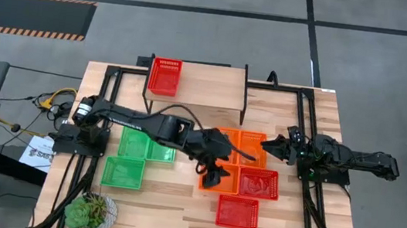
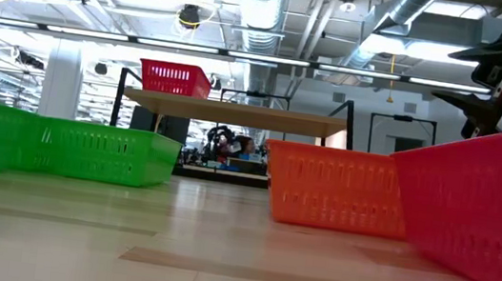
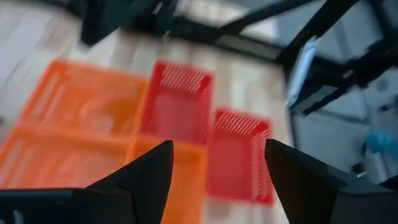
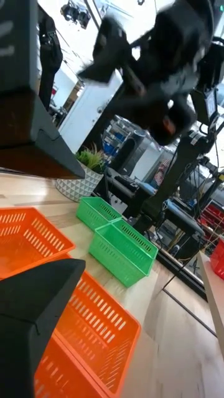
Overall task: Stack baskets on shelf by color
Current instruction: Stack the bottom red bin on top of the red bin on the shelf
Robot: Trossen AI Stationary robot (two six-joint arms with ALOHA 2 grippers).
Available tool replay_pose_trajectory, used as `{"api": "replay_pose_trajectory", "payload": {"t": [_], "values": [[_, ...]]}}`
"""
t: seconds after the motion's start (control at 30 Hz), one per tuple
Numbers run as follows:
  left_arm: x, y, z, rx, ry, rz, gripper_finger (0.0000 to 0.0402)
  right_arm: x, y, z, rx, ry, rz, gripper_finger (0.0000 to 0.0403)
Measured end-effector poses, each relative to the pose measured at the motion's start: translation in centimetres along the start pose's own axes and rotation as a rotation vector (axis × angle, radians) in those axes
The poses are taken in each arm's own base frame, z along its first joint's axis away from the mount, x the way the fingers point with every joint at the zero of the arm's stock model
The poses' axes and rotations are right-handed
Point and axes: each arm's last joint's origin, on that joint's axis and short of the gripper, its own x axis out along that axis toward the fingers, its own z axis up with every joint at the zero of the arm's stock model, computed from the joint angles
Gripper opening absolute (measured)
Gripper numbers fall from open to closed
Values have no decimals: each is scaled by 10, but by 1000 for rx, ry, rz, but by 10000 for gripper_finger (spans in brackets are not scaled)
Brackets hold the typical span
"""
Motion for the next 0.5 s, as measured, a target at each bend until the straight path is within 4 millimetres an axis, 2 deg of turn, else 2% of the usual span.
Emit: {"api": "replay_pose_trajectory", "payload": {"t": [0.17,0.5], "values": [[-2,-23,6,35,-129,-93,241,0,0,0,0,0,0,244],[-5,-45,5,33,-189,-155,241,0,0,0,15,0,0,244]]}}
